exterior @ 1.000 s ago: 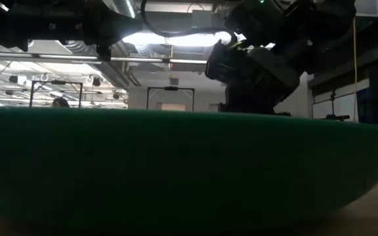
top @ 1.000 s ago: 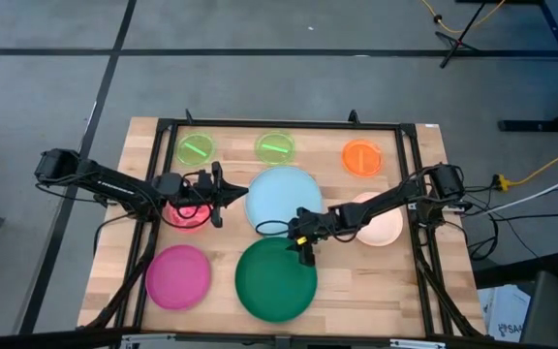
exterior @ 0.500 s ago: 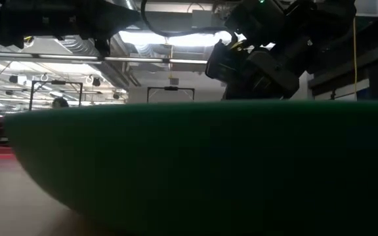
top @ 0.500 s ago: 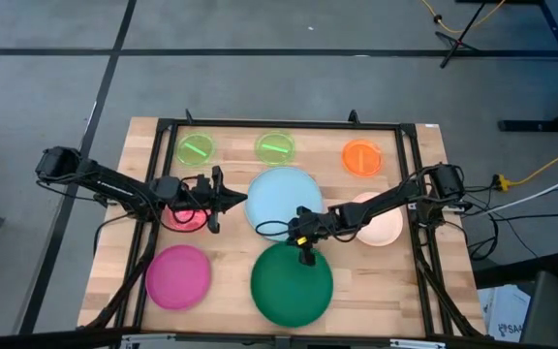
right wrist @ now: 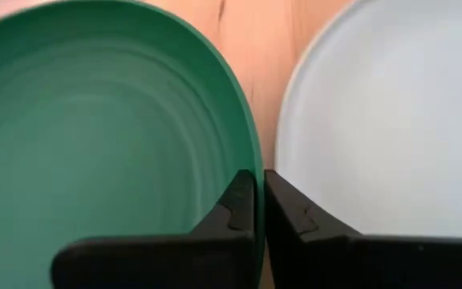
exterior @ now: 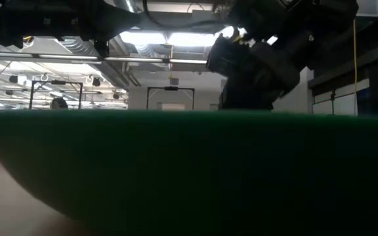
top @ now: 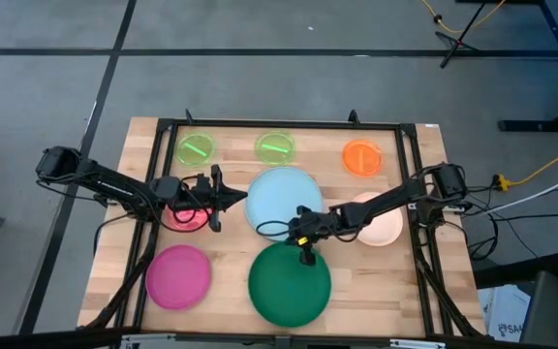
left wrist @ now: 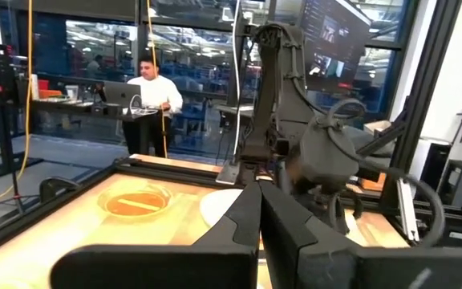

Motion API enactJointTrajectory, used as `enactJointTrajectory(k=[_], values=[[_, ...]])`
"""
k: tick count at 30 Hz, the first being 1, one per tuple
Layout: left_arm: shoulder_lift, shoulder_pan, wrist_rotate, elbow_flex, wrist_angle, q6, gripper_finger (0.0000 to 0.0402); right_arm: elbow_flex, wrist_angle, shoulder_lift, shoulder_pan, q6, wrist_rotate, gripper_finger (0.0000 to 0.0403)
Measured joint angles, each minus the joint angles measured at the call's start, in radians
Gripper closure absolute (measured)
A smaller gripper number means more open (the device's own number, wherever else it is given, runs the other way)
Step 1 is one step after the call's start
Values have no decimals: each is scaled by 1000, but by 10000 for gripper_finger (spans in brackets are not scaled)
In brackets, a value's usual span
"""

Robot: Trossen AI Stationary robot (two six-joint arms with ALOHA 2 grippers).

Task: Stack plastic plates
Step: Stack the dark green plate on top of the blue plate

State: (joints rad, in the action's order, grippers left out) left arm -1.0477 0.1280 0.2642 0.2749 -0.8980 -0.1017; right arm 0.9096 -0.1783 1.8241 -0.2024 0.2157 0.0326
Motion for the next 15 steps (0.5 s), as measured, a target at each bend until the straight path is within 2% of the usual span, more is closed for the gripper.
enactJointTrajectory(k=[9, 15], values=[[0, 0, -15, 0, 33, -16, 400, 0, 47, -119, 3, -16, -9, 402], [0, 0, -15, 0, 46, -27, 400, -1, 105, -185, 43, -20, -34, 402]])
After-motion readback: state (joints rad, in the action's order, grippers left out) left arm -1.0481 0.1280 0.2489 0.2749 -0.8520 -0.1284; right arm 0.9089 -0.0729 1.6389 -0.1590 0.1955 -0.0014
